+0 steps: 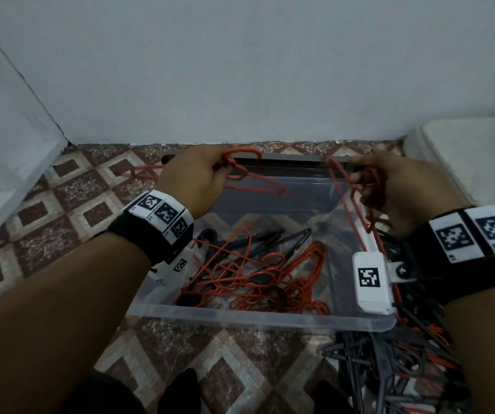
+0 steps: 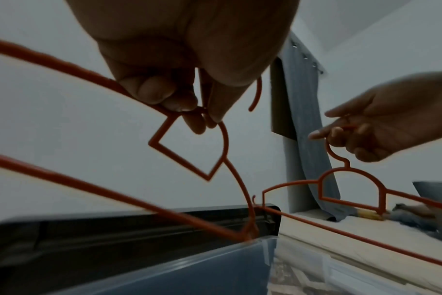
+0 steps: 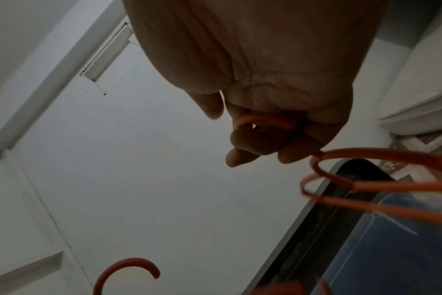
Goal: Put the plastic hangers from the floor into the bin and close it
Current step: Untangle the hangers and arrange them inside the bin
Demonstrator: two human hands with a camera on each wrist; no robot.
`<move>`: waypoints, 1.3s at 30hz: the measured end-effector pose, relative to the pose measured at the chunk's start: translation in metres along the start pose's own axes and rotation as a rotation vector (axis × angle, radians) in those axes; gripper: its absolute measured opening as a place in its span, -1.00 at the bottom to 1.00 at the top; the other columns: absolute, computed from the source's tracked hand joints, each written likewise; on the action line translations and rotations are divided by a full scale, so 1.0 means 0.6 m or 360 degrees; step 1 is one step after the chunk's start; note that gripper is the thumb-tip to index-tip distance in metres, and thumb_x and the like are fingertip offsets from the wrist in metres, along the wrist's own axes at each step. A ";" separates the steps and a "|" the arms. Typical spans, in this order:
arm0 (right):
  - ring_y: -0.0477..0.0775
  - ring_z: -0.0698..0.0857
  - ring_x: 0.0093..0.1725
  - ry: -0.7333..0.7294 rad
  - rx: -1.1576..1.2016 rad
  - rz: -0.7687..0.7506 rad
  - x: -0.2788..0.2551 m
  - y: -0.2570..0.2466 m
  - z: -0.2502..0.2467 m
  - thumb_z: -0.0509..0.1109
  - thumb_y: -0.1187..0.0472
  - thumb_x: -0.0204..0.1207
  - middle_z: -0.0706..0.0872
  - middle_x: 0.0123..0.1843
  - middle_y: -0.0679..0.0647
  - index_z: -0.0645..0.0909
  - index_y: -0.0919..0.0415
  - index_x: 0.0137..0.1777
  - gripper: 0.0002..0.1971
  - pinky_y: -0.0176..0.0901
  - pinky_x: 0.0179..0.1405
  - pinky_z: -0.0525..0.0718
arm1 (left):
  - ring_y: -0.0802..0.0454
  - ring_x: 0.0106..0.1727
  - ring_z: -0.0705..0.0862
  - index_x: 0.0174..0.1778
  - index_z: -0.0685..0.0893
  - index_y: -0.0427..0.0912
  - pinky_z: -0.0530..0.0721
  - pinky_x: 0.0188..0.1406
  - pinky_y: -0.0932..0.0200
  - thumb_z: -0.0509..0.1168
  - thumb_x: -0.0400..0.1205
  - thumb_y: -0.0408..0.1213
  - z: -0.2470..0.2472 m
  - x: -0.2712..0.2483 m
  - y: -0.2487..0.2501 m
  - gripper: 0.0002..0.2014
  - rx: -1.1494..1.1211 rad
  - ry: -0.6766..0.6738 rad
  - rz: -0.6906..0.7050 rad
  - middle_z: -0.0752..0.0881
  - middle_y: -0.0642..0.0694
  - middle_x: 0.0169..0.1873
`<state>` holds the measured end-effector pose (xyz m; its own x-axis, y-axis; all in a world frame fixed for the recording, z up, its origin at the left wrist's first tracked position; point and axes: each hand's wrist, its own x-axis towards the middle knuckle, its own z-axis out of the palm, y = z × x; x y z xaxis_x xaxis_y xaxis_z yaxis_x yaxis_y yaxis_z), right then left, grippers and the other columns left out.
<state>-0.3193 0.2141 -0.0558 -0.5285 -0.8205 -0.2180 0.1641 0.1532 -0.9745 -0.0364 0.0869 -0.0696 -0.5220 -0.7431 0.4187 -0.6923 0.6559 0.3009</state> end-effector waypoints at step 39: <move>-0.17 0.68 -0.48 -0.0235 -0.1117 -0.0445 -0.052 -0.017 0.003 0.26 0.26 0.66 0.80 -0.26 0.08 0.75 0.06 -0.05 -0.77 -0.19 -0.30 0.66 | -0.17 -0.02 0.67 0.08 0.68 -0.20 0.61 0.02 0.05 0.20 0.71 -0.06 0.272 -0.117 0.061 -0.71 0.0199 -0.1626 0.0002 0.70 -0.17 -0.04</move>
<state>-0.3032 0.2373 -0.0391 -0.3478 -0.9376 0.0030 -0.5524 0.2023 -0.8087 -0.1060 0.1414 -0.2279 -0.6570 -0.5390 -0.5271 -0.7078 0.6817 0.1851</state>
